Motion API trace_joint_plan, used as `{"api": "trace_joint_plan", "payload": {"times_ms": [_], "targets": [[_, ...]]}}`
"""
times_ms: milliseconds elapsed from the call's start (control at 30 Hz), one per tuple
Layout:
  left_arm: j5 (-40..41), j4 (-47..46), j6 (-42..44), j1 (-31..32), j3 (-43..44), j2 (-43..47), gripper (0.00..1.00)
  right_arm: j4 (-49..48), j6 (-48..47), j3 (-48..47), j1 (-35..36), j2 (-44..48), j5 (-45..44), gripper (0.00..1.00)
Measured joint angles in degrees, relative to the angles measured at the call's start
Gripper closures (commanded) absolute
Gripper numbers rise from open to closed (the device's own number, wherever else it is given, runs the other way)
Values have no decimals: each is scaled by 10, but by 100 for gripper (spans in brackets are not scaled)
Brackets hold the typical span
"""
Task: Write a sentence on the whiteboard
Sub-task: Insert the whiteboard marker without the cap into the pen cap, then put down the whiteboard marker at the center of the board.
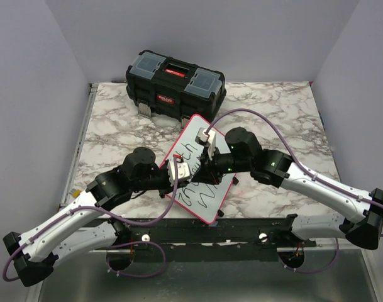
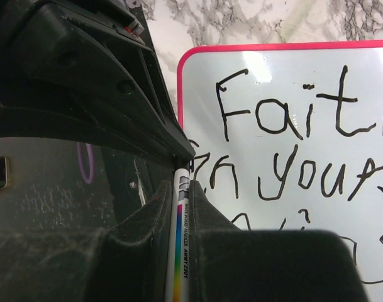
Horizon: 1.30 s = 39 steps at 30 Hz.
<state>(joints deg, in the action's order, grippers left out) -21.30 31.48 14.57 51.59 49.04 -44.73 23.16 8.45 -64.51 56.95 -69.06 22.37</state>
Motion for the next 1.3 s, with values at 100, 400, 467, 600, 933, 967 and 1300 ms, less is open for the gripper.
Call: {"api": "trace_joint_plan", "payload": {"times_ms": [100, 400, 467, 600, 933, 967, 1300], "targets": [[-9, 8, -3, -6, 0, -5, 100, -1, -12, 2, 0, -7, 6, 99], [12, 1, -7, -6, 0, -3, 98, -23, -10, 18, 4, 5, -30, 99], [27, -14, -7, -6, -1, 1, 89, -34, -1, 25, 8, 17, -61, 99], [47, -52, -7, -6, -2, 8, 72, -59, 23, 44, 16, 52, -131, 99], [88, -170, -17, -5, -2, 38, 44, -64, 119, 127, 16, 80, -418, 99], [94, -174, -17, -5, -2, 38, 44, -64, 129, 137, 16, 85, -450, 99], [224, -205, -26, -29, -6, 30, 45, -96, 170, 206, -24, 116, -664, 99]]}}
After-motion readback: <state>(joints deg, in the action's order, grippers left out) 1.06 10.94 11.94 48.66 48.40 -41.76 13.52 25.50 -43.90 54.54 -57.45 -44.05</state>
